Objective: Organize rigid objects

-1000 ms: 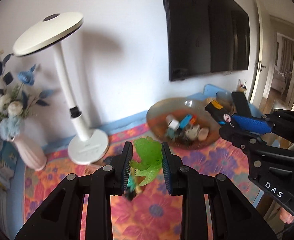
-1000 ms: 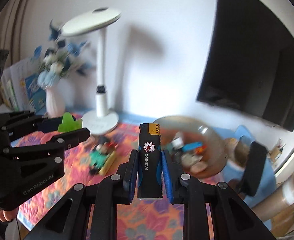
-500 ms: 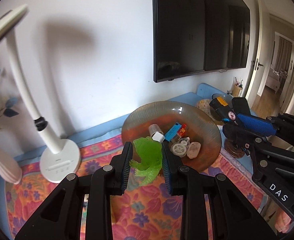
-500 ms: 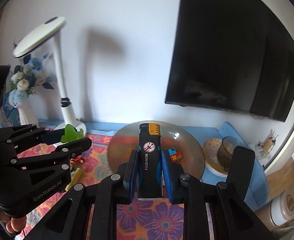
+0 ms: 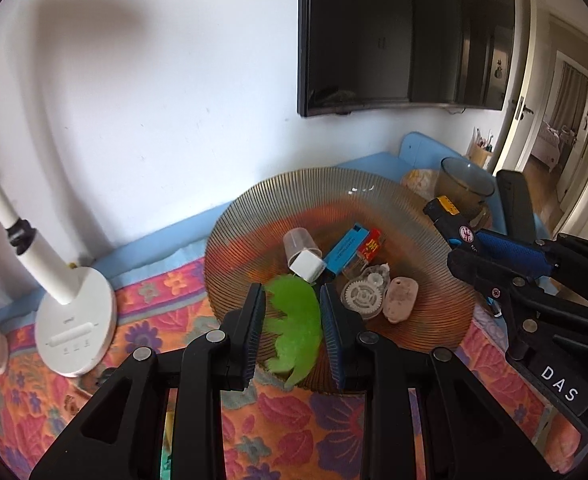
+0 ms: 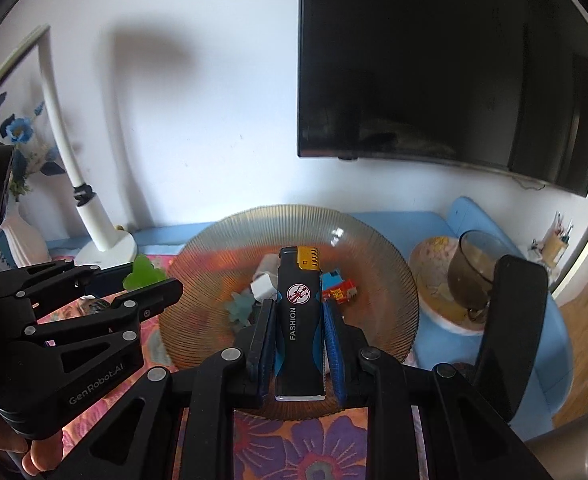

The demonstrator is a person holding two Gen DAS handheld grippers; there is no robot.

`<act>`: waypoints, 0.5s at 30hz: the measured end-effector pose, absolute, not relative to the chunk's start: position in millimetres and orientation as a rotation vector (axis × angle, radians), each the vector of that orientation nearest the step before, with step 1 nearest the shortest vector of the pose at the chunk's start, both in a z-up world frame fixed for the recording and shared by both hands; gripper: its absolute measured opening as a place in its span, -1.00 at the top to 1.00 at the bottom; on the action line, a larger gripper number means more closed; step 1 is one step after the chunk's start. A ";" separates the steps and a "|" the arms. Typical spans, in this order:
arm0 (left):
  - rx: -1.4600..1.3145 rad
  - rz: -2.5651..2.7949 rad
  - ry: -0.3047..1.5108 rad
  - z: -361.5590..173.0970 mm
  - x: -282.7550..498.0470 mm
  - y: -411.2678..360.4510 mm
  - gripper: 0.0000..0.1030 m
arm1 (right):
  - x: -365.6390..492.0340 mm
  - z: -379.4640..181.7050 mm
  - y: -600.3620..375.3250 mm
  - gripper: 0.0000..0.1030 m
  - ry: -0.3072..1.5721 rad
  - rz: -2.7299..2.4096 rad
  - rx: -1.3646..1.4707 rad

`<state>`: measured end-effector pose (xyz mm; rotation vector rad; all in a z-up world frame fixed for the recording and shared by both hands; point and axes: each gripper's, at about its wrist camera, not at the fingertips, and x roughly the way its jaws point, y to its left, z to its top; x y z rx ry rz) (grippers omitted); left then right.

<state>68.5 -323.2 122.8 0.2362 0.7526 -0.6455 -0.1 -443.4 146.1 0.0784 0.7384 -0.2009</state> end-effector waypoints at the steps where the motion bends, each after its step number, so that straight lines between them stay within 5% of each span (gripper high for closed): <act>1: 0.238 -0.647 0.757 120.6 70.5 -325.6 0.51 | 2.7 142.7 -445.2 0.56 0.745 -0.200 0.082; 10: 0.225 -0.673 0.789 103.7 87.6 -337.3 0.47 | 29.1 113.9 -461.2 0.56 0.809 -0.185 0.133; 12: 0.192 -0.664 0.801 105.4 91.2 -331.1 -0.03 | 32.5 111.0 -464.3 0.44 0.822 -0.190 0.147; 13: 0.180 -0.647 0.799 107.2 92.4 -326.7 -0.35 | 32.5 111.3 -465.8 0.10 0.824 -0.196 0.157; 15: 0.152 -0.628 0.770 116.6 90.5 -312.5 -0.45 | 28.5 115.4 -469.4 -0.13 0.804 -0.220 0.162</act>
